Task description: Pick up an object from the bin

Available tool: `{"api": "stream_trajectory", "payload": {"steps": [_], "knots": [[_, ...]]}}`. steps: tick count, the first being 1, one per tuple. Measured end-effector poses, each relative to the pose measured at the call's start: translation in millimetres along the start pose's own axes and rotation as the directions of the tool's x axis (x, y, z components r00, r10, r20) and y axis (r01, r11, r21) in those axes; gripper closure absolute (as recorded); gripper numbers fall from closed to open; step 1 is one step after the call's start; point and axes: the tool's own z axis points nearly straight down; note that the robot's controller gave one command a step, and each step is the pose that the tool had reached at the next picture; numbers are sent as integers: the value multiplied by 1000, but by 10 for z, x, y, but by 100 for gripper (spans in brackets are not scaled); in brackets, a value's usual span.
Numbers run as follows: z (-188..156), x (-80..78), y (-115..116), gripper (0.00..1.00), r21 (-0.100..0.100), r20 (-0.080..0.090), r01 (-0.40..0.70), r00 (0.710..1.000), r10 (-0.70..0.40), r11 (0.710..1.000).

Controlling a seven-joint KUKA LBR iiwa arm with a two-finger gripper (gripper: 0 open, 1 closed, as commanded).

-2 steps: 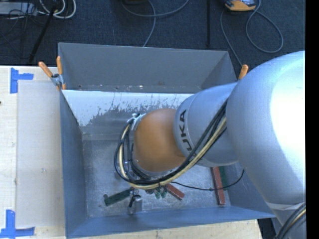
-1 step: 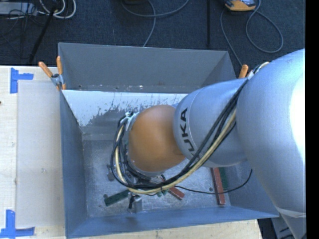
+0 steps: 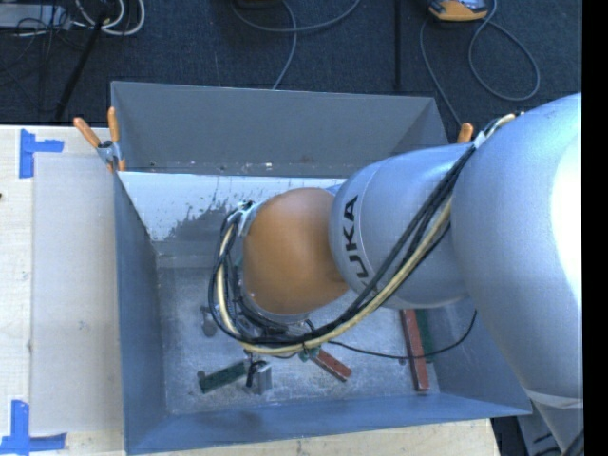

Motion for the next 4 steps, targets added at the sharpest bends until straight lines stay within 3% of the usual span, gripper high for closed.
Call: {"api": "stream_trajectory", "payload": {"steps": [1, 2, 3, 4], "knots": [[302, 219, -1, 0, 1, 2, 44, 999, -44, 999], [297, 206, -6, 0, 0, 4, 38, 999, -38, 999], [303, 217, -2, 100, -1, -1, 37, 999, -37, 999], [205, 215, -4, 100, -1, -1, 31, 1000, -31, 1000]]}}
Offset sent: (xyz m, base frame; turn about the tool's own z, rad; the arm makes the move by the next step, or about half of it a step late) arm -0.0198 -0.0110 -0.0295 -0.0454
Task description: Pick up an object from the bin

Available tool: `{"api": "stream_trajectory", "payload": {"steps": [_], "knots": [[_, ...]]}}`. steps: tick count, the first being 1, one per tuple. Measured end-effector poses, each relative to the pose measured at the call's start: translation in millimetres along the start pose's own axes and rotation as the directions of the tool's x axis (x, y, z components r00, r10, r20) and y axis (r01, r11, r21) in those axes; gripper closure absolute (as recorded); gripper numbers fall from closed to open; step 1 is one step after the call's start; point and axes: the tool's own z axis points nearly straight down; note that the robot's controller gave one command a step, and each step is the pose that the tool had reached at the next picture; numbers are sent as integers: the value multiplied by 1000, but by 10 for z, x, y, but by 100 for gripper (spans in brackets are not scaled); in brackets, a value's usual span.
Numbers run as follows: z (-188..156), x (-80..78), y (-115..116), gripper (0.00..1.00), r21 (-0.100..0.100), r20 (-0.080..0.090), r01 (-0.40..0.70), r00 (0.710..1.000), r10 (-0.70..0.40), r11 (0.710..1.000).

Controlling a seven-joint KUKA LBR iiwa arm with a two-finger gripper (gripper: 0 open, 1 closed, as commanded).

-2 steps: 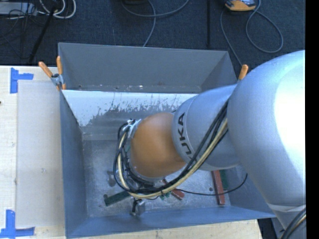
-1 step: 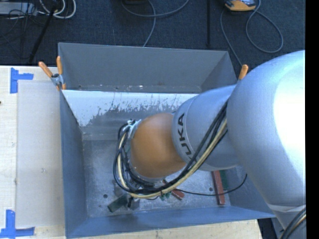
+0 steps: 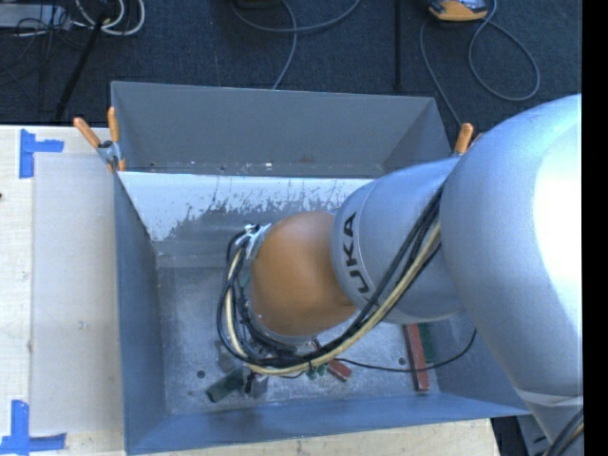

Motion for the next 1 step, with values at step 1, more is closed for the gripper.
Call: {"api": "stream_trajectory", "payload": {"steps": [1], "knots": [[-878, -21, 1, 100, 2, 7, -6, 1000, 6, 1000]]}}
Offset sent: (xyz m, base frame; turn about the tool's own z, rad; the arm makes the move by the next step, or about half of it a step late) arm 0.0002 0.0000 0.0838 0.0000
